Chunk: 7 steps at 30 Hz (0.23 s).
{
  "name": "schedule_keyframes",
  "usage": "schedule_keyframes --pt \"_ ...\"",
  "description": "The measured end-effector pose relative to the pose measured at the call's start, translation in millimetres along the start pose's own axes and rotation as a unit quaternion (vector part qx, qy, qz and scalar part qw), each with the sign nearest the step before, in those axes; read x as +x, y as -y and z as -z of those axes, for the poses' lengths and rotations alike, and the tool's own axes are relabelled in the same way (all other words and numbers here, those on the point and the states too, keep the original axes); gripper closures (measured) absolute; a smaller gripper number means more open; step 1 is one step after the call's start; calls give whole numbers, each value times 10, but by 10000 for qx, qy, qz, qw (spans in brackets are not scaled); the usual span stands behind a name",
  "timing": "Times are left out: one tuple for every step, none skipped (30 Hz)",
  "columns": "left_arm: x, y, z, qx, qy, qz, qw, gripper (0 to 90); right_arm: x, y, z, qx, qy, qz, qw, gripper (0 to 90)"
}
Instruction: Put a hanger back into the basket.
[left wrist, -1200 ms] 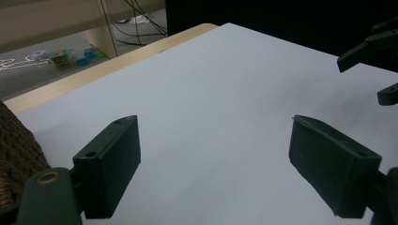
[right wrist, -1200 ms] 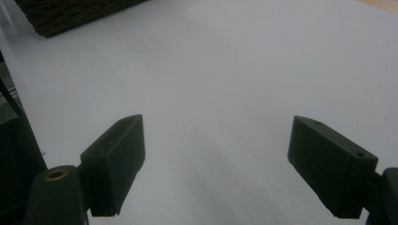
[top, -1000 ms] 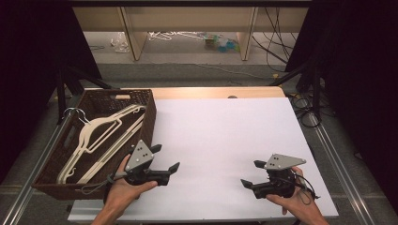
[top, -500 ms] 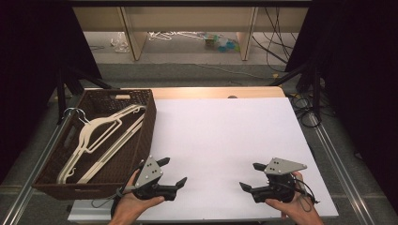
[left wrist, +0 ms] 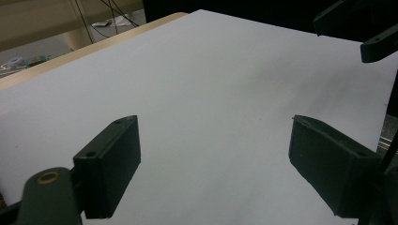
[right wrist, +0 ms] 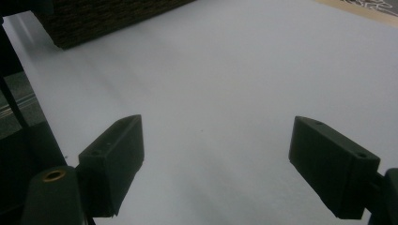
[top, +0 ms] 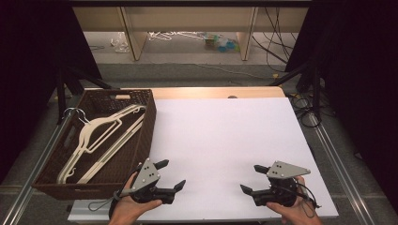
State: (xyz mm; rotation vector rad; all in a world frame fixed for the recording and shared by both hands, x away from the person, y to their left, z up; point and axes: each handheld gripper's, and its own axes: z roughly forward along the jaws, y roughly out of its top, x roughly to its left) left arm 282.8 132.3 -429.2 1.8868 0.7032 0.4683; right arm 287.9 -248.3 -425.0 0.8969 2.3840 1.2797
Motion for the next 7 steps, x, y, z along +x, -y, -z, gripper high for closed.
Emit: schedule_keyframes --pt "-2 1 1 -2 -3 37 10000 171 -4 -1 -5 6 -85 -12 10000 190" --pt "4 0 6 -6 -28 15 10000 171 -4 -2 -4 23 -67 -3 10000 190" --pt "5 3 0 -39 9 70 10000 171 -4 -3 -2 35 -80 -4 10000 190" --pt "7 3 2 -29 3 58 10000 171 -3 -2 -5 24 -80 -11 10000 190" --pt "6 4 1 -32 5 65 10000 171 -4 1 -12 3 -61 11 10000 190" --pt "8 3 2 -30 -4 31 10000 171 -4 2 -11 -24 15 23 10000 189" --pt "2 1 4 -2 1 28 10000 171 -6 3 -11 -18 11 26 10000 189"
